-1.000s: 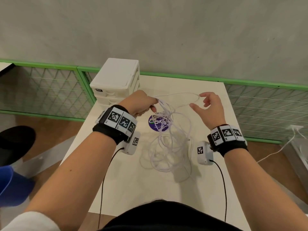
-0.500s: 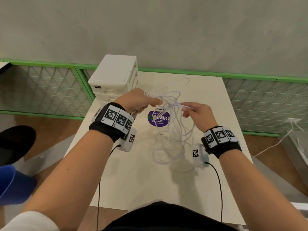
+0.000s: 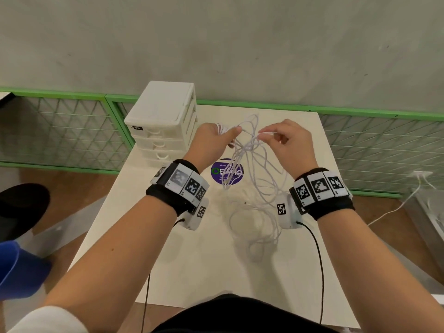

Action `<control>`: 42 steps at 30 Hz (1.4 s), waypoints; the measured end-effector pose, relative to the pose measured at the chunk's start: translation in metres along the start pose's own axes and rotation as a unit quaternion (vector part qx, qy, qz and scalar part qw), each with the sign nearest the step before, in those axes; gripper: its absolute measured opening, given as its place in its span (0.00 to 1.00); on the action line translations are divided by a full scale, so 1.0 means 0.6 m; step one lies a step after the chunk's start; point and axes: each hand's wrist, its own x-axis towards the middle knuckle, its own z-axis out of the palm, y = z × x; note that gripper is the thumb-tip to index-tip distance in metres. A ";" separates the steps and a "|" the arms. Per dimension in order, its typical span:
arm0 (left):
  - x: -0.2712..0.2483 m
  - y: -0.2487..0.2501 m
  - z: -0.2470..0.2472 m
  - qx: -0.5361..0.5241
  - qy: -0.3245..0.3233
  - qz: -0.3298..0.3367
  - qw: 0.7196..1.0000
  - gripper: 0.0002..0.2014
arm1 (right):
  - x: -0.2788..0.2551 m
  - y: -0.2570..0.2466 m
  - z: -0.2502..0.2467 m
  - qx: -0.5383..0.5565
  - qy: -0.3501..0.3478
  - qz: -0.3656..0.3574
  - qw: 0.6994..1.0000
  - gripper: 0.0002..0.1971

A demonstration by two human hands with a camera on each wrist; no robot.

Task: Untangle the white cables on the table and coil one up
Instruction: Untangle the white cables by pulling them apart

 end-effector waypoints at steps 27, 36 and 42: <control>0.015 -0.007 -0.022 -0.120 -0.030 -0.089 0.988 0.21 | -0.017 0.009 0.082 -0.078 -0.244 0.095 0.962 0.04; 0.012 0.001 -0.037 -0.163 0.018 -0.078 0.983 0.21 | -0.045 0.028 0.119 -0.344 -0.425 0.078 0.834 0.12; 0.010 0.011 -0.049 -0.170 0.026 -0.072 0.983 0.20 | -0.058 0.038 0.115 -0.352 -0.453 0.139 0.807 0.09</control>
